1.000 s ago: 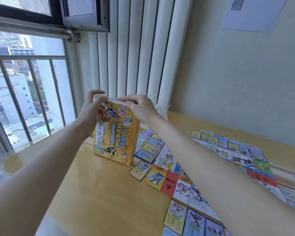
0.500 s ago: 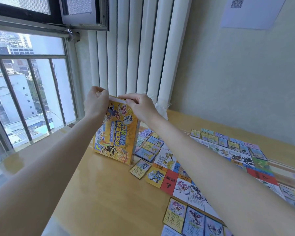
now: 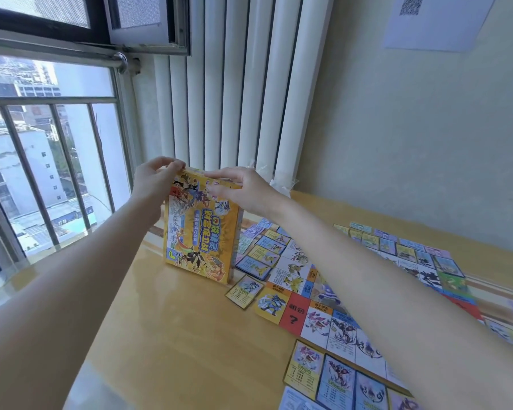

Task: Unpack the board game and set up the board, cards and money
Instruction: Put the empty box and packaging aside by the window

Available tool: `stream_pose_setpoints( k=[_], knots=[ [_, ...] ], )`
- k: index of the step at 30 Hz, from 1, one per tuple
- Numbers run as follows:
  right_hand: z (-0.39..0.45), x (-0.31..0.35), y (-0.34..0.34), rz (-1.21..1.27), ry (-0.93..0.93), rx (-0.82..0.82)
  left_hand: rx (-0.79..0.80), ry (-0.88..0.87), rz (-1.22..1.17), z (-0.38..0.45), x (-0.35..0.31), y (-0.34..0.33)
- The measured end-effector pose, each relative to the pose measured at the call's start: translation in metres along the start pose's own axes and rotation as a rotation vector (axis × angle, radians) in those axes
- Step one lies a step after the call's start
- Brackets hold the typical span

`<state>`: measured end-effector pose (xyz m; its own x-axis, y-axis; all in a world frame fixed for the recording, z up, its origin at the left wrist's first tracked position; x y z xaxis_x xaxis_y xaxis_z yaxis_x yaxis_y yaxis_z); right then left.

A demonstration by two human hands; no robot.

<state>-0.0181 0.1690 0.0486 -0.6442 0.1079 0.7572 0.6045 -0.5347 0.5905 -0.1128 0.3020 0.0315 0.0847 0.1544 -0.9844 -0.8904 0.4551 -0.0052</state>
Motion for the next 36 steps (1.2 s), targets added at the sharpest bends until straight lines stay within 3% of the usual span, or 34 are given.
stream_pose_setpoints(
  k=[3,7,10,12,16,21,25,31,36],
  knots=[
    [0.000,0.003,0.007,-0.076,0.016,0.026,-0.108,-0.055,-0.058,-0.005,-0.011,-0.003],
    [-0.005,0.015,0.062,0.083,0.041,-0.218,-0.265,-0.286,-0.049,-0.016,-0.057,-0.014],
    [-0.024,-0.011,0.119,0.205,-0.058,-0.415,-0.236,-0.439,0.092,-0.030,-0.076,-0.050],
    [-0.051,-0.045,0.161,0.232,-0.168,-0.585,-0.117,-0.472,0.284,-0.039,-0.071,-0.095],
    [-0.138,-0.125,0.243,0.358,-0.455,-0.958,0.262,-0.284,0.531,-0.082,-0.036,-0.205],
    [-0.263,-0.208,0.329,0.406,-0.678,-1.250,0.727,0.155,0.089,-0.186,-0.010,-0.334],
    [-0.347,-0.248,0.380,0.589,-0.724,-1.394,1.040,0.087,0.076,-0.255,-0.016,-0.412],
    [-0.409,-0.288,0.420,0.547,-0.758,-1.494,1.184,0.072,0.144,-0.311,0.005,-0.490],
    [-0.440,-0.319,0.434,0.390,-0.896,-1.512,1.220,0.109,0.248,-0.340,0.030,-0.528]
  ],
)
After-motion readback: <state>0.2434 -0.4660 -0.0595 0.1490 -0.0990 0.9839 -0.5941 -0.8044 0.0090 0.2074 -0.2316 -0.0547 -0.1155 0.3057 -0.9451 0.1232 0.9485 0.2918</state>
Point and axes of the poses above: each hand's wrist, its own z-axis towards the middle knuckle, its own y-axis out of the back of the hand, x = y × z, the point moved 6 cm from there along z, towards the middle knuckle, and after that the axes turned 5 degrees about -x, right-handed, at the moved point
